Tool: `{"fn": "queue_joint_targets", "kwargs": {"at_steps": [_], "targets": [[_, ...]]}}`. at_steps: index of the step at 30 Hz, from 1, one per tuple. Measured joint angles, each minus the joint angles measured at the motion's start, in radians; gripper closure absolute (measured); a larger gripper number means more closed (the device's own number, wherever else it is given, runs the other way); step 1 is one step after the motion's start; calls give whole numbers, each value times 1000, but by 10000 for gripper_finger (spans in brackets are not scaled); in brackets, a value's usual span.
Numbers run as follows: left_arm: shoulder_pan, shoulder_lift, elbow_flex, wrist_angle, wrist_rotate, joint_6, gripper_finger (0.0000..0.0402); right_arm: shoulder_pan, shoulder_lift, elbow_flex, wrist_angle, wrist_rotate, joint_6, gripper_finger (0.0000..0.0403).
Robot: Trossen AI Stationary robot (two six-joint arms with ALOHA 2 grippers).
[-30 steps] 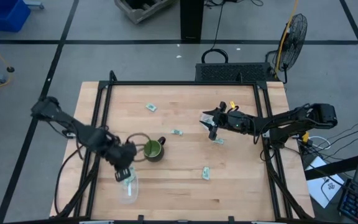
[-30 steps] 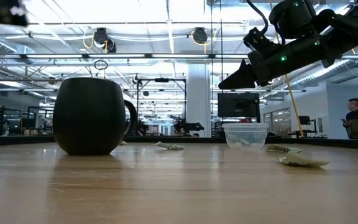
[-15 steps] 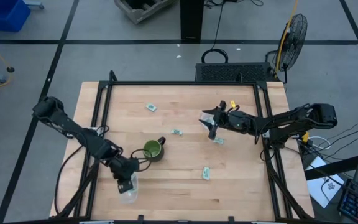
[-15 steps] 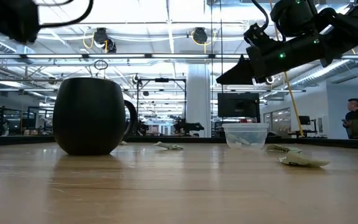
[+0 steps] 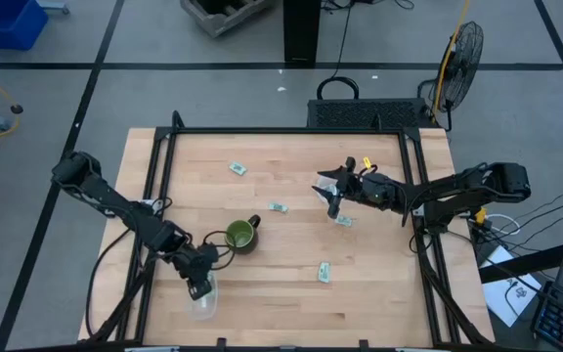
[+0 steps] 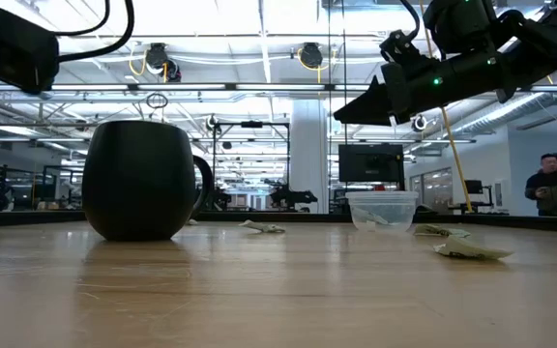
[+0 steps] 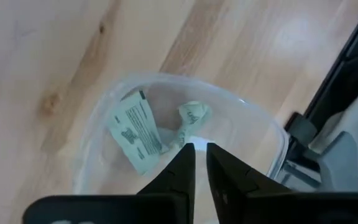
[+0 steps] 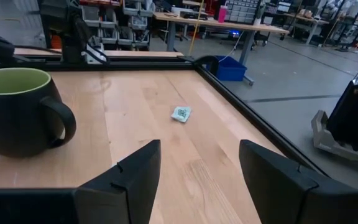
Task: Pick and place Stevia / Truvia into bins
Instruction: Put the white stevia packet into the circle transparent container
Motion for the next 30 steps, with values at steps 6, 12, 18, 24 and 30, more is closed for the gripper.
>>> {"fn": "queue_joint_targets", "kwargs": {"at_steps": [6,12,18,24,30], "targets": [[14,0,0,1,-36,27,328,0,0,0,-3,0,0,193],[44,-15,0,34,-16,119,314,0,0,0,-6,-71,-31,193],[102,-68,2,126,-2,330,314,5,-1,52,-126,-131,39,193],[165,-150,47,127,-137,531,314,56,-1,179,-494,-130,53,193],[206,-196,106,132,-411,848,314,144,-4,248,-689,-155,128,193]]}}
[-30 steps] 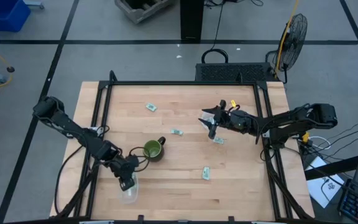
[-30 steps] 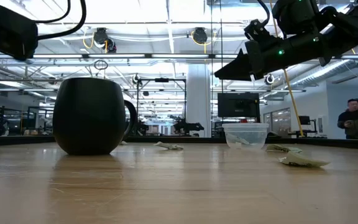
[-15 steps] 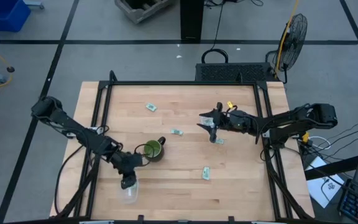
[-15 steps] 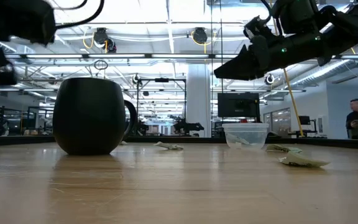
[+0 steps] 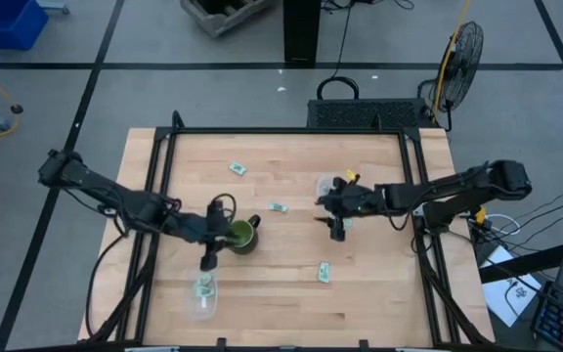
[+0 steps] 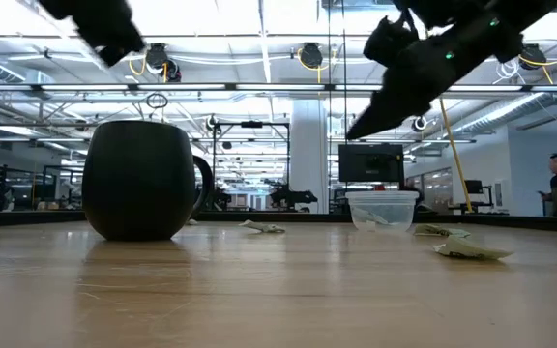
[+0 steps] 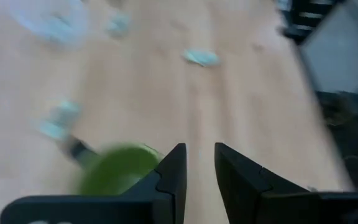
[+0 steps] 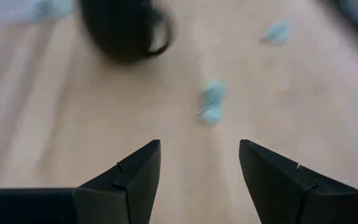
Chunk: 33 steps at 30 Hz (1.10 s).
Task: Pick and place Stevia / Truvia into bins
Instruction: Put the white stevia packet into the circle transparent container
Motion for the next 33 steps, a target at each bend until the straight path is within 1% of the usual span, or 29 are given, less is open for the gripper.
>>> {"fn": "queue_joint_targets", "kwargs": {"at_steps": [3,5,7,9,11,13,16,19,21,26,33], "targets": [[17,-3,18,15,-142,90,314,48,-10,1,-94,-54,70,193],[31,-3,18,59,-235,116,314,79,-14,2,-175,-49,131,193],[50,-3,18,114,-308,137,314,106,-21,1,-267,-20,193,193],[72,-3,18,157,-348,165,314,124,-21,2,-357,29,254,193],[92,-3,18,191,-366,175,314,139,-19,0,-457,86,331,193],[110,-3,18,209,-366,174,314,149,-11,-14,-483,143,393,193],[130,-2,18,209,-359,167,314,165,-9,-77,-461,223,427,193],[144,-2,18,195,-358,167,314,182,-9,-128,-399,269,428,193],[150,-2,18,196,-358,176,314,185,-12,-142,-397,293,428,193],[163,-2,18,196,-357,223,314,174,-13,-173,-367,292,430,193],[174,-2,18,197,-357,215,314,172,-15,-298,-164,258,462,193]]}}
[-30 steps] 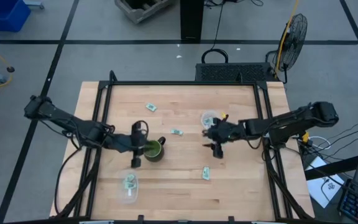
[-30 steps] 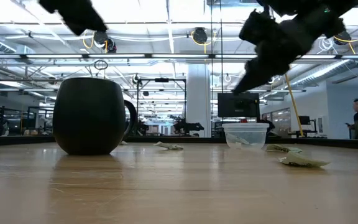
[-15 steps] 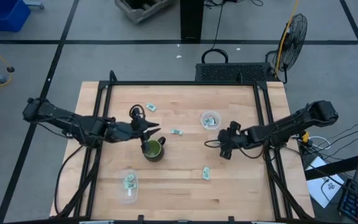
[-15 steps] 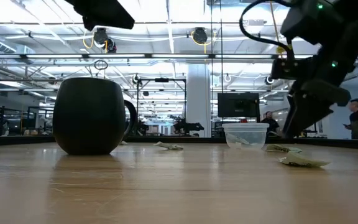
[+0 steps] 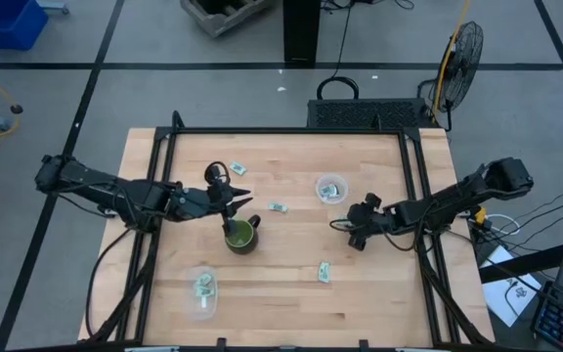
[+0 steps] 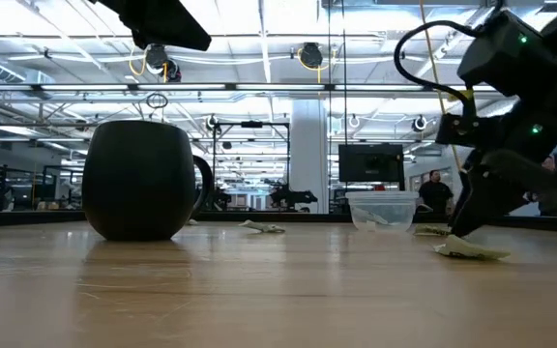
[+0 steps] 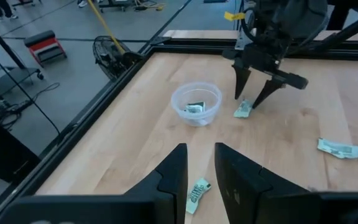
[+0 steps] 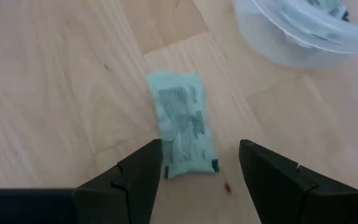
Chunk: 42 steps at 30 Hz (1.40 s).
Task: Pick and place Stevia / Truvia into bins
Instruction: Put the white stevia packet into the circle transparent container
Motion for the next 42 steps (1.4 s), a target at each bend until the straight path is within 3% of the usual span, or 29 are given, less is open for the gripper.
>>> {"fn": "queue_joint_targets", "kwargs": {"at_steps": [6,10,20,25,31,35,42], "targets": [[0,0,0,1,0,3,314,-3,0,-90,201,-10,-3,193],[0,0,0,2,-1,3,314,-7,-1,-133,245,-13,-5,203],[0,0,0,9,-1,2,314,-8,-19,-140,250,-25,-18,313],[0,0,0,9,-1,3,314,-8,-50,-139,279,-31,-74,348],[0,0,0,8,-1,8,314,-22,-101,-49,240,-21,-178,369],[0,0,0,7,-1,10,314,-46,-142,40,230,50,-326,370],[0,0,0,8,-1,10,314,-236,-150,163,15,62,-376,367]]}}
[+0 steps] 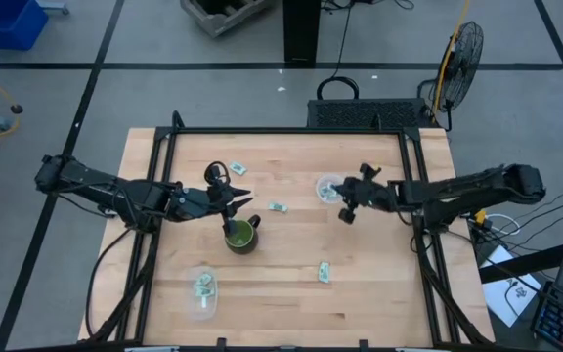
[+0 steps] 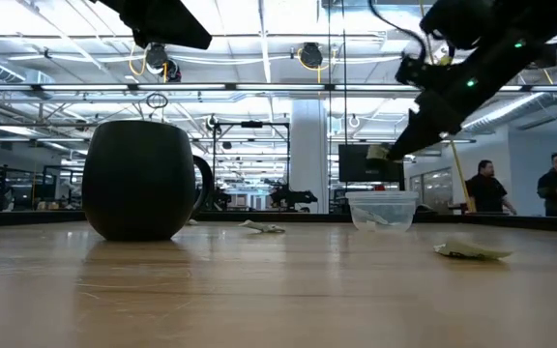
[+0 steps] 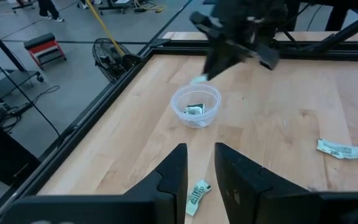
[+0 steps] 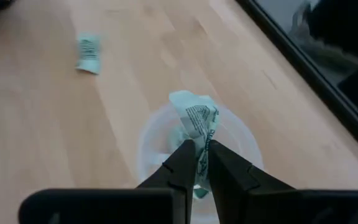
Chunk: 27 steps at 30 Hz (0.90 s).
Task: Pick and place Stevia / Truvia into bins
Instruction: Put the white stevia packet into the circle transparent container, then put the white stevia packet into the rectangle transparent container
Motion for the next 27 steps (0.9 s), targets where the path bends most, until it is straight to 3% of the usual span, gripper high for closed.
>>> {"fn": "queue_joint_targets", "kwargs": {"at_steps": [8,12,21,27], "targets": [[0,0,0,0,0,0,314,-154,68,6,-30,-172,-38,364],[0,0,0,0,0,0,314,-169,91,6,-16,-164,-99,340],[2,0,0,1,-6,16,314,-182,97,6,4,-164,-107,245],[2,0,0,0,-6,16,314,-172,95,6,151,-164,-221,215]]}}
